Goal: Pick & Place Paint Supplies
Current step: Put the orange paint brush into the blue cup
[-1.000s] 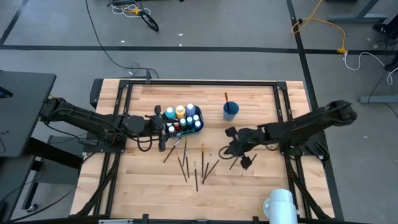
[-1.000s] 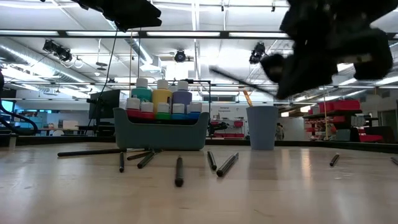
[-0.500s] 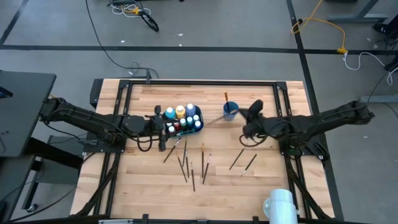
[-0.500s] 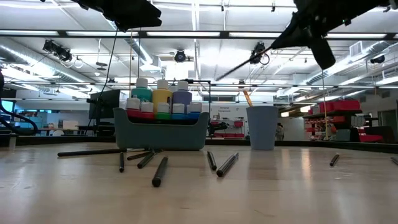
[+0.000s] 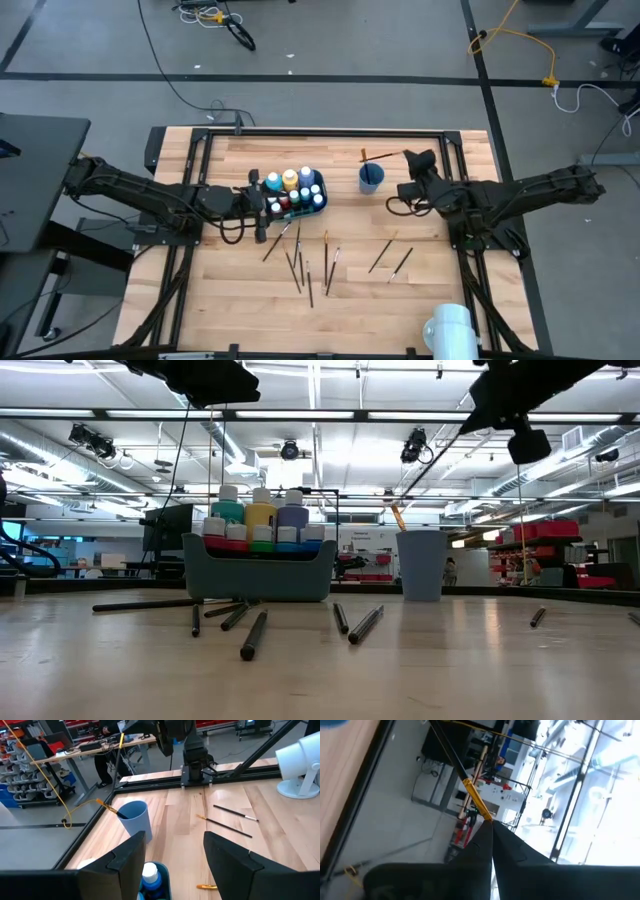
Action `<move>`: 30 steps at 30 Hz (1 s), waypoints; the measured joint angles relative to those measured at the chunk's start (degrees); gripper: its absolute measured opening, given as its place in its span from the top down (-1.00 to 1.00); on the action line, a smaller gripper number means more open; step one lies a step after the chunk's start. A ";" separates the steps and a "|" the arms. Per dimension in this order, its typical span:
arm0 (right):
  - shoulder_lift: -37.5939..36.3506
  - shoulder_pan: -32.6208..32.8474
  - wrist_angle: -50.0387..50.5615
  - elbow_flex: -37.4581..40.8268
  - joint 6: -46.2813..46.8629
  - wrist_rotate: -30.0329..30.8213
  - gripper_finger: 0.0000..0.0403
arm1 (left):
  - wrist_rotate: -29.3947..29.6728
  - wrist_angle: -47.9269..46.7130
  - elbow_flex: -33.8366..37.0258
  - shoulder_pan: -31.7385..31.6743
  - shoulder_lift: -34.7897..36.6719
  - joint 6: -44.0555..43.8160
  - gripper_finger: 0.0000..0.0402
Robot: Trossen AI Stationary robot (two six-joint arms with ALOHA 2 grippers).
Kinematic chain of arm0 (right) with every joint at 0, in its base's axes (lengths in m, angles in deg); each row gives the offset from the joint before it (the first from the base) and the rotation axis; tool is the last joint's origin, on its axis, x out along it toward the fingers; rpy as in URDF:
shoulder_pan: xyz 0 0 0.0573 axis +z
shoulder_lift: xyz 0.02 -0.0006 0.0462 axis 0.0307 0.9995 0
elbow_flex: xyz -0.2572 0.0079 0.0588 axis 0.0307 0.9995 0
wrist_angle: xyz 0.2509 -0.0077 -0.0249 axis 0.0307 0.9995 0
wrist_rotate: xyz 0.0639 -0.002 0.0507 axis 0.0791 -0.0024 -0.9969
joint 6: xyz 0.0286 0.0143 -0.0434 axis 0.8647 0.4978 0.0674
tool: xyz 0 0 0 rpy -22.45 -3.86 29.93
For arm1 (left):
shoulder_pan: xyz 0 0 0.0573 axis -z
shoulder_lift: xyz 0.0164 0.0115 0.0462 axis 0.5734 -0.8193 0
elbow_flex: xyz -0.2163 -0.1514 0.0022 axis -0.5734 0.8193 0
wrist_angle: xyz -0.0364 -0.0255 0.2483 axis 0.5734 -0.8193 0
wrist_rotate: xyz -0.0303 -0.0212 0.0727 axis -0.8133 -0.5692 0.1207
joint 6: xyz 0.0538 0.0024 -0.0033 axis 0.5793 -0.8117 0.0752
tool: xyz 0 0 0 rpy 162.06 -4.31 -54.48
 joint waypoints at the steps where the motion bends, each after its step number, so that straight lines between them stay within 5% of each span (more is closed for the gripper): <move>1: 0.00 -0.07 1.64 0.00 -0.15 -0.02 1.00 | 0.00 0.02 0.00 0.00 0.00 0.01 -0.05; 8: 0.04 -0.89 12.14 0.00 0.53 -2.66 1.00 | -0.02 0.00 0.00 -0.01 0.00 0.39 -0.05; 17: 1.30 -2.27 15.61 0.00 15.47 -18.96 1.00 | -0.04 0.02 0.00 -0.01 0.00 0.06 -0.05; 24: 5.27 -2.60 19.47 0.00 20.97 -18.49 1.00 | -0.04 0.02 0.00 -0.01 0.00 -0.05 -0.05; 30: 8.09 -4.46 16.53 0.00 27.34 -25.63 0.93 | -0.04 0.02 0.00 -0.01 0.00 -0.09 -0.05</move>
